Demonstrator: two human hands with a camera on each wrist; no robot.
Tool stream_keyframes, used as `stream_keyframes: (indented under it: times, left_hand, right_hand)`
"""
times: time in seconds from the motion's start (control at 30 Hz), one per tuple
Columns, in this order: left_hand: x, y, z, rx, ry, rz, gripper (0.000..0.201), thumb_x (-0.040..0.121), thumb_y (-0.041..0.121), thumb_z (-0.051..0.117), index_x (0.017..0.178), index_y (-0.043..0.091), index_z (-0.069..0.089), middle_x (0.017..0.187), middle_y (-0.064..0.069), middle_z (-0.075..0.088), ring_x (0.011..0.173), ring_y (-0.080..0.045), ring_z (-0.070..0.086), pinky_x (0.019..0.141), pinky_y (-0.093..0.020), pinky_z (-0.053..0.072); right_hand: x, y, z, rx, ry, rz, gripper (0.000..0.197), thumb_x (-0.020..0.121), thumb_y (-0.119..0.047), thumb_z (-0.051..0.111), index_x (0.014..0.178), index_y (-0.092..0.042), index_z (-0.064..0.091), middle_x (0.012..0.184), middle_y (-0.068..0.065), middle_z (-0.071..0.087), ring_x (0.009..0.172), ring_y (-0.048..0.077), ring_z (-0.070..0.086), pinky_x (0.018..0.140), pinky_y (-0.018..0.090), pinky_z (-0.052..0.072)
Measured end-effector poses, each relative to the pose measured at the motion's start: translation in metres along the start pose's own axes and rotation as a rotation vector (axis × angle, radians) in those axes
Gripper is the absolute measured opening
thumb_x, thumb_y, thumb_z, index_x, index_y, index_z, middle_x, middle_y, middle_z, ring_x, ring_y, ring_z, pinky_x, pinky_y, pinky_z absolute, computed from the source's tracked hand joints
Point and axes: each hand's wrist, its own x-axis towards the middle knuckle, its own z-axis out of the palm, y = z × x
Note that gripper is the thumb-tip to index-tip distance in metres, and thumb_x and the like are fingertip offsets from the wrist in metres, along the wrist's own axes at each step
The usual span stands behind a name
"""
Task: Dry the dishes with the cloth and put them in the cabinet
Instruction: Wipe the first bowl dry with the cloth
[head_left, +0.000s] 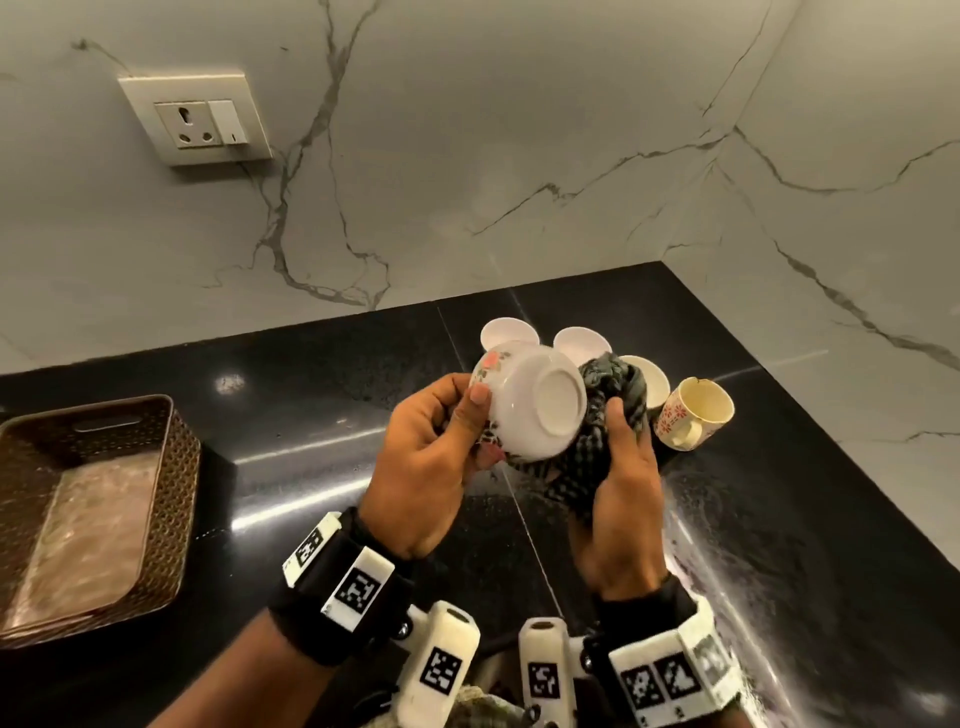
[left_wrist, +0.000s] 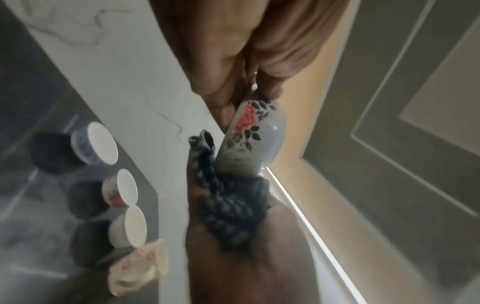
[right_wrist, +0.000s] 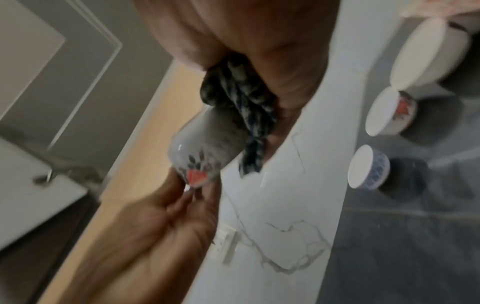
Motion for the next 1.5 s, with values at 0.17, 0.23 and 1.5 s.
stream_keyframes:
  times: [0.17,0.23,1.5]
  left_hand:
    - [0.009,0.006,0.013,-0.252,0.148,-0.089,0.048,0.096,0.025,0.053,0.126,-0.013,0.056,0.122,-0.032,0.066,0.105,-0.038,0.069,0.082,-0.042,0.063]
    - [0.008,-0.002,0.009,-0.226,0.083,-0.119,0.045,0.102,0.020,0.052,0.130,-0.014,0.052,0.128,-0.038,0.060,0.118,-0.048,0.060,0.096,-0.050,0.056]
    - [-0.075,-0.020,-0.148,1.270,0.012,0.150,0.021,0.099,0.032,0.062,0.105,0.013,0.070,0.101,0.002,0.077,0.073,0.003,0.066,0.060,-0.010,0.048]
  right_hand:
    - [-0.017,0.022,0.007,-0.600,-0.198,-0.789,0.047,0.096,-0.012,0.056,0.141,-0.026,0.050,0.151,0.009,0.050,0.145,0.028,0.042,0.114,0.053,0.041]
    - [-0.011,0.025,0.003,-0.913,-0.371,-1.134,0.035,0.095,-0.011,0.054,0.128,-0.021,0.059,0.151,0.017,0.048,0.148,0.041,0.032,0.116,0.064,0.030]
    - [0.034,0.137,-0.052,-1.893,-0.435,-0.133,0.039,0.094,-0.045,0.057,0.132,-0.035,0.055,0.123,0.001,0.055,0.102,0.032,0.062,0.080,0.042,0.053]
